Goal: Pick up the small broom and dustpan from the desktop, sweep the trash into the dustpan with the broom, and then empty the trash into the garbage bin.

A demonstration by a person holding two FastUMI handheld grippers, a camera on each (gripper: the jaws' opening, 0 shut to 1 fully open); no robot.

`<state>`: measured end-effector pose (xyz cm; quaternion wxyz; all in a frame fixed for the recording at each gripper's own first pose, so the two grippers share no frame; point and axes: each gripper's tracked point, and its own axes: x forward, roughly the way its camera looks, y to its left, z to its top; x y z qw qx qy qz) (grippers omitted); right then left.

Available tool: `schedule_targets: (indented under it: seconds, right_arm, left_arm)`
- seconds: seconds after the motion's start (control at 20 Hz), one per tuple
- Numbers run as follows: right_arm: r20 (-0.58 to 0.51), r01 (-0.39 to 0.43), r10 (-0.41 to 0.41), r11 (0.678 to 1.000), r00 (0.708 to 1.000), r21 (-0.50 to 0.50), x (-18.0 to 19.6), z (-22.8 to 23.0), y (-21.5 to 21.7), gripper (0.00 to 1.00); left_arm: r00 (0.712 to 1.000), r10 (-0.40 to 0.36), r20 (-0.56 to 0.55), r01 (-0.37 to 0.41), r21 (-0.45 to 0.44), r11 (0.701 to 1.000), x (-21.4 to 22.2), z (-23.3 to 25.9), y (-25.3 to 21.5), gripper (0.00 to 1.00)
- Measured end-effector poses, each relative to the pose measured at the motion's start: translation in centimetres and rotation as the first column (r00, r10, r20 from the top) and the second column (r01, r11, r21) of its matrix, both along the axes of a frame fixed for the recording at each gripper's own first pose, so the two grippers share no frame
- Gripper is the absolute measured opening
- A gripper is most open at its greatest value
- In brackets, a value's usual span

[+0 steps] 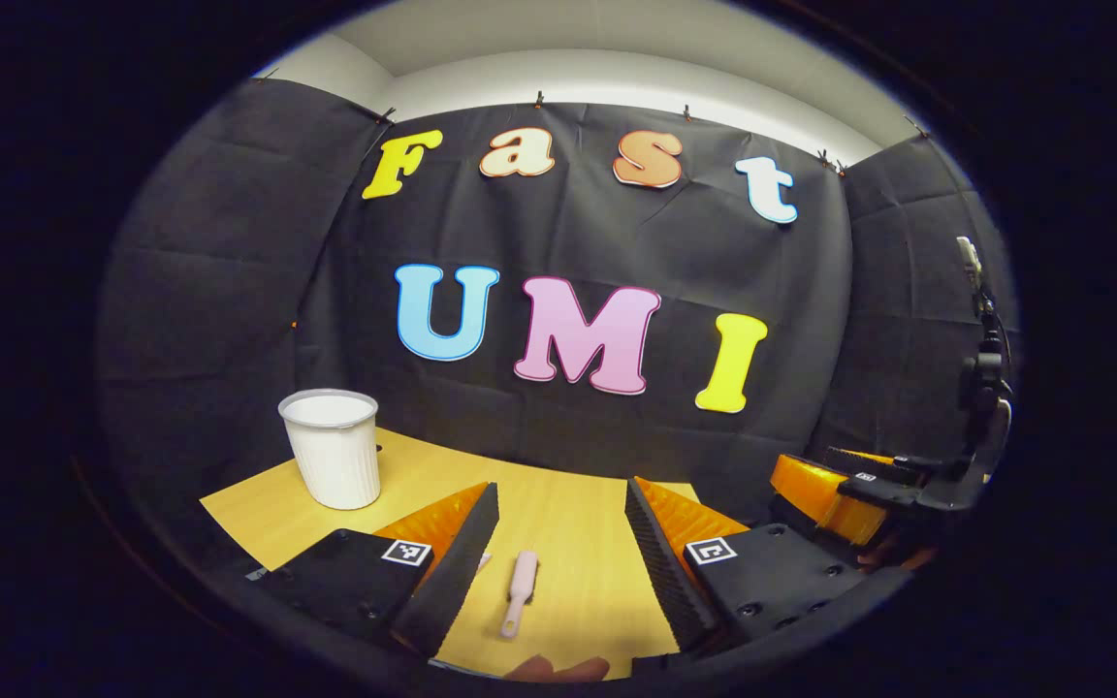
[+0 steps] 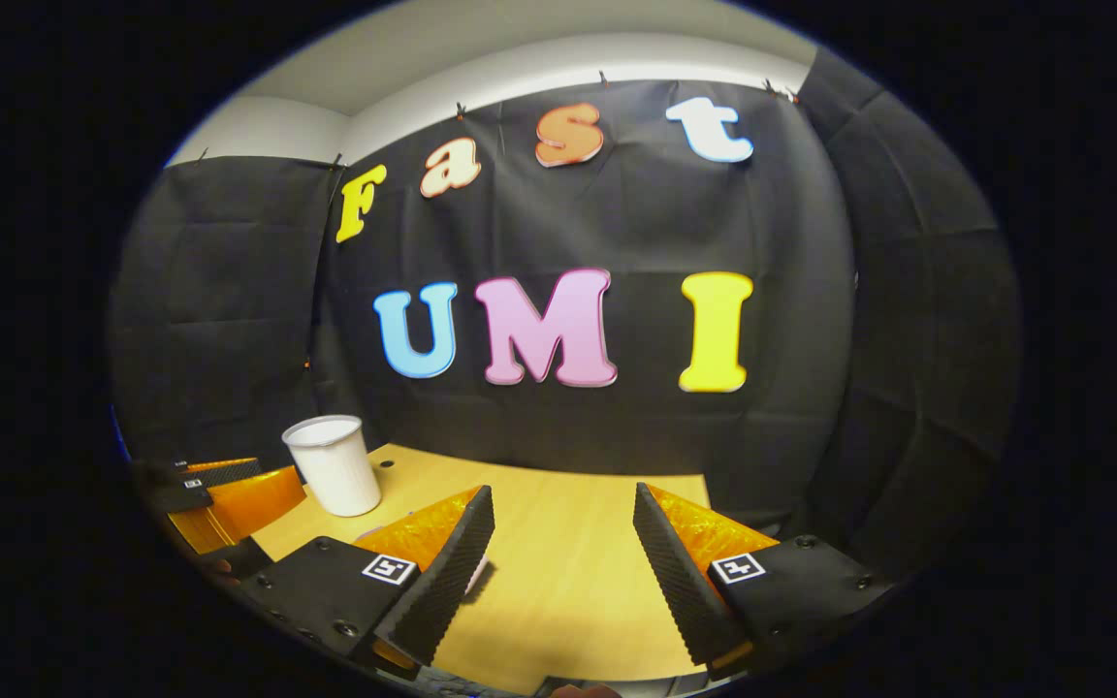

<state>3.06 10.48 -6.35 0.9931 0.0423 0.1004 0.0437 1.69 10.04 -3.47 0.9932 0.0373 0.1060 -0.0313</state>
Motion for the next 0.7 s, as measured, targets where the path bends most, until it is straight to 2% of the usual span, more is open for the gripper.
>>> schedule_targets:
  seconds: [0.1, 0.15, 0.25, 0.3, 0.35, 0.4, 0.45, 0.55, 0.6, 0.7]
  right_arm:
    - [-0.14, -0.034, 0.044, 0.997, 0.989, 0.074, 2.1, -3.8, 3.9, 0.94]
    - [-0.216, -0.043, 0.064, 0.994, 0.974, 0.1, 3.1, -6.1, 5.8, 0.94]
    - [-0.362, -0.058, 0.1, 0.99, 0.927, 0.126, 5.3, -10.5, 9.4, 0.94]
    - [-0.464, -0.062, 0.118, 0.989, 0.878, 0.134, 5.7, -13.2, 11.2, 0.94]
    - [-0.541, -0.072, 0.134, 0.988, 0.83, 0.134, 6.4, -15.9, 12.8, 0.94]
    - [-0.625, -0.086, 0.149, 0.988, 0.766, 0.131, 6.3, -18.5, 14.4, 0.94]
    - [-0.68, -0.091, 0.151, 0.988, 0.717, 0.123, 6.8, -20.7, 15.4, 0.94]
    - [-0.8, -0.079, 0.135, 0.991, 0.585, 0.109, 7.4, -24.5, 16.1, 0.95]
    - [-0.842, -0.075, 0.133, 0.991, 0.523, 0.11, 7.1, -26.1, 16.4, 0.95]
    - [-0.913, -0.055, 0.119, 0.993, 0.39, 0.106, 6.7, -29.5, 17.2, 0.95]
  left_arm:
    - [0.991, 0.026, -0.129, -0.019, 0.055, 0.998, 1.9, -3.0, 5.1, 0.78]
    - [0.977, 0.041, -0.208, -0.025, 0.08, 0.996, 2.7, -5.0, 7.8, 0.78]
    - [0.923, 0.072, -0.378, -0.04, 0.092, 0.995, 3.5, -9.1, 12.3, 0.78]
    - [0.873, 0.078, -0.482, -0.042, 0.085, 0.996, 3.5, -11.4, 14.2, 0.78]
    - [0.796, 0.078, -0.601, -0.039, 0.078, 0.996, 3.4, -14.1, 15.6, 0.79]
    - [0.729, 0.082, -0.679, -0.038, 0.079, 0.996, 3.6, -16.0, 16.8, 0.8]
    - [0.66, 0.08, -0.747, -0.031, 0.079, 0.996, 4.1, -18.1, 18.3, 0.8]
    - [0.53, 0.102, -0.842, -0.025, 0.105, 0.994, 5.7, -21.2, 20.7, 0.81]
    - [0.501, 0.114, -0.858, -0.03, 0.114, 0.993, 7.0, -22.6, 21.5, 0.81]
    - [0.405, 0.128, -0.905, -0.027, 0.128, 0.991, 8.8, -24.5, 22.3, 0.81]
